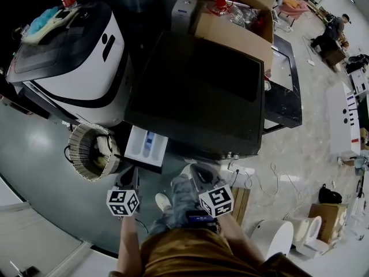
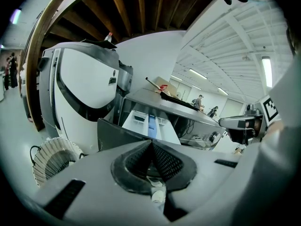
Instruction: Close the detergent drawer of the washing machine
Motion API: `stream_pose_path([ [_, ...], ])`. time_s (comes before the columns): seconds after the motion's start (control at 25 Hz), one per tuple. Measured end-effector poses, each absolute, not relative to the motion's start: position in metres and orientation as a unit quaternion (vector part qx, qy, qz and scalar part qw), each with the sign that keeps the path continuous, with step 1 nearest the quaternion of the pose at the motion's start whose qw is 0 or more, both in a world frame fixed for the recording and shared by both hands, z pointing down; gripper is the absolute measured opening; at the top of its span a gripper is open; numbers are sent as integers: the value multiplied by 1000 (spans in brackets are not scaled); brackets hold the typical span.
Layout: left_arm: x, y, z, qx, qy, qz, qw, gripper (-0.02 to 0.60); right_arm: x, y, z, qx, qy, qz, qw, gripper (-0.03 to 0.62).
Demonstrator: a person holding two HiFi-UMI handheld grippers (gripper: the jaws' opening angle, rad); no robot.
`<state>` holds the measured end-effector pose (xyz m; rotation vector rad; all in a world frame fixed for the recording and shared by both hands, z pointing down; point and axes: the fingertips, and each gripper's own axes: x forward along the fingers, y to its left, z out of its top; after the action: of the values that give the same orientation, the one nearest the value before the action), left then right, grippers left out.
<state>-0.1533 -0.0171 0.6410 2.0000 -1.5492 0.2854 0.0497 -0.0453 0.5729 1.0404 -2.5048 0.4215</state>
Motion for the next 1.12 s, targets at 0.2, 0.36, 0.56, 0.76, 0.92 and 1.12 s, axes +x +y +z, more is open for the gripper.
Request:
stream_pose_path([
  [0.2, -152, -25, 641, 753, -580, 108, 290, 25, 53, -47, 574, 376, -892, 152, 198, 12],
  [0.36, -151, -30, 640, 756, -578, 106, 289, 25, 55, -49, 573, 380, -891, 153, 198, 12],
  [0.56, -148, -38, 640, 757, -576, 107, 289, 25, 58, -53, 572, 385, -888, 154, 198, 12],
  [0.76, -147, -49, 638, 762, -571, 106, 286, 25, 60, -57, 572, 389, -886, 154, 200, 12],
  [0.92, -146, -56, 638, 767, -566, 114, 280, 25, 62, -60, 574, 392, -884, 157, 202, 12],
  [1.12, -144, -64, 638, 769, -562, 116, 280, 25, 58, -67, 572, 393, -884, 156, 198, 12],
])
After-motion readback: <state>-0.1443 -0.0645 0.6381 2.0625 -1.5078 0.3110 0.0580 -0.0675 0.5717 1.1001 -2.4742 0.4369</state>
